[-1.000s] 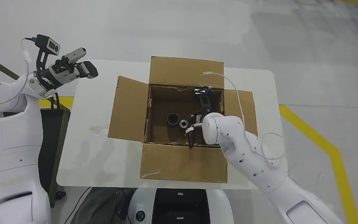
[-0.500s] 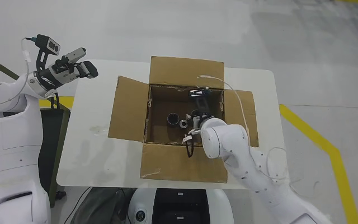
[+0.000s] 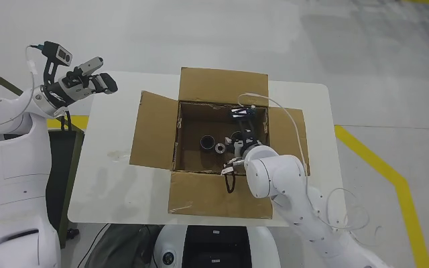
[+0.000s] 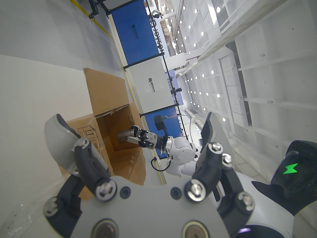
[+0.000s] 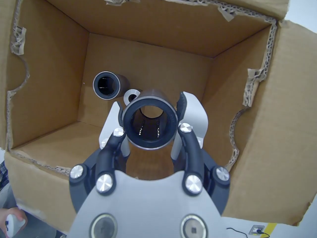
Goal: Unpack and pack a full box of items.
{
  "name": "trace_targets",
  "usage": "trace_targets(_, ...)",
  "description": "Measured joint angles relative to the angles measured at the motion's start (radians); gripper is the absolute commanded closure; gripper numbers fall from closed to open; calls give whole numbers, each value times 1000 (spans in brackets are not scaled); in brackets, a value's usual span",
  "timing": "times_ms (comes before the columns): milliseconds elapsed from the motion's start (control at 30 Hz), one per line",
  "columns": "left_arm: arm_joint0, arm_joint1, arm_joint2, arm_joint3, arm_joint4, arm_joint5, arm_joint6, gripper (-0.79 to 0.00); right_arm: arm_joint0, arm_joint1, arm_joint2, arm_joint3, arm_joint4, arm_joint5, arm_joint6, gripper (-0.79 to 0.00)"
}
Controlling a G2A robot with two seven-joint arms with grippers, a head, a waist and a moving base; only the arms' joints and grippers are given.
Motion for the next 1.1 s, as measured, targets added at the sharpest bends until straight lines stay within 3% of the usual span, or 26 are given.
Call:
trace_targets(367,0,0,0,0,0,0,0,-785,-9,1,2,-3,5,-10,-8,0)
trace_targets(533,0,0,0,0,0,0,0,-785,-69,12,47,-118,-21,-65,44,0)
trace_targets(767,0,0,0,0,0,0,0,-785,-154,26,179,-304,-19,-112,111,0)
trace_targets(1100,0,0,0,0,0,0,0,-785,-218,34,442,-378,54,-110,110,0)
